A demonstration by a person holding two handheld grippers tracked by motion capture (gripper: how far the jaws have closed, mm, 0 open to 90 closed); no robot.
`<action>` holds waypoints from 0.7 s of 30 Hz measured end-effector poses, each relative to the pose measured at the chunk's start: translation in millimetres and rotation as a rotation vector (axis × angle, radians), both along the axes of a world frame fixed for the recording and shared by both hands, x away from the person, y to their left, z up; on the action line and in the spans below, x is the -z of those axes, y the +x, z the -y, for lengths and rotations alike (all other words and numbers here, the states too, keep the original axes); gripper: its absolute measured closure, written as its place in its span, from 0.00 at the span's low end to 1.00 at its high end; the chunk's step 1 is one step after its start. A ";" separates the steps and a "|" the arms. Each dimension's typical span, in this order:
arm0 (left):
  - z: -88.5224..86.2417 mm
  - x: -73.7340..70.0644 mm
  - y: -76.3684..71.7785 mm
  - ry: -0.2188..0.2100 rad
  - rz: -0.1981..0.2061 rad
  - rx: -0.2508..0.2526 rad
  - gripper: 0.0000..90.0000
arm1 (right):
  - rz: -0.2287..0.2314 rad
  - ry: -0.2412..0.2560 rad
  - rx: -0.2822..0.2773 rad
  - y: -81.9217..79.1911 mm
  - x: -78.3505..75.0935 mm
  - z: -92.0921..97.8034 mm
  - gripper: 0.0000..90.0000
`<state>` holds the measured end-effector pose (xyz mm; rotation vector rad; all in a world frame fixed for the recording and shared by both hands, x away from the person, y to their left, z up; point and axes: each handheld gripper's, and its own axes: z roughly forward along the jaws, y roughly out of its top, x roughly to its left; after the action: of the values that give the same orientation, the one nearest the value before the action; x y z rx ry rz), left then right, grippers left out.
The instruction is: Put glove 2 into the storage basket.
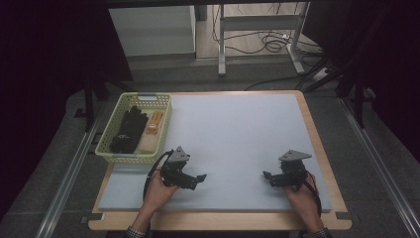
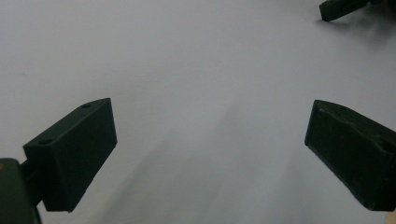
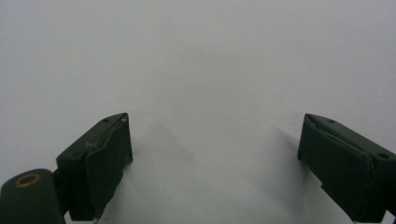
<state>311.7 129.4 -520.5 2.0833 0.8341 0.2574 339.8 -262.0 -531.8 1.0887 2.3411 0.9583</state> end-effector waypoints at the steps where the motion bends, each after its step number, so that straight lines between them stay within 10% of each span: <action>1: 1.0 1.2 -0.4 0.000 -0.001 0.004 0.03 | 0.000 0.000 0.000 0.0 0.0 0.0 0.11; 21: 15.3 20.9 -5.7 0.047 -0.019 0.029 0.03 | 0.000 0.000 0.000 0.1 0.0 0.0 0.11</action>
<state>305.9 114.0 -541.4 2.1430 0.8158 0.2434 339.8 -262.0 -531.9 1.0894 2.3412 0.9579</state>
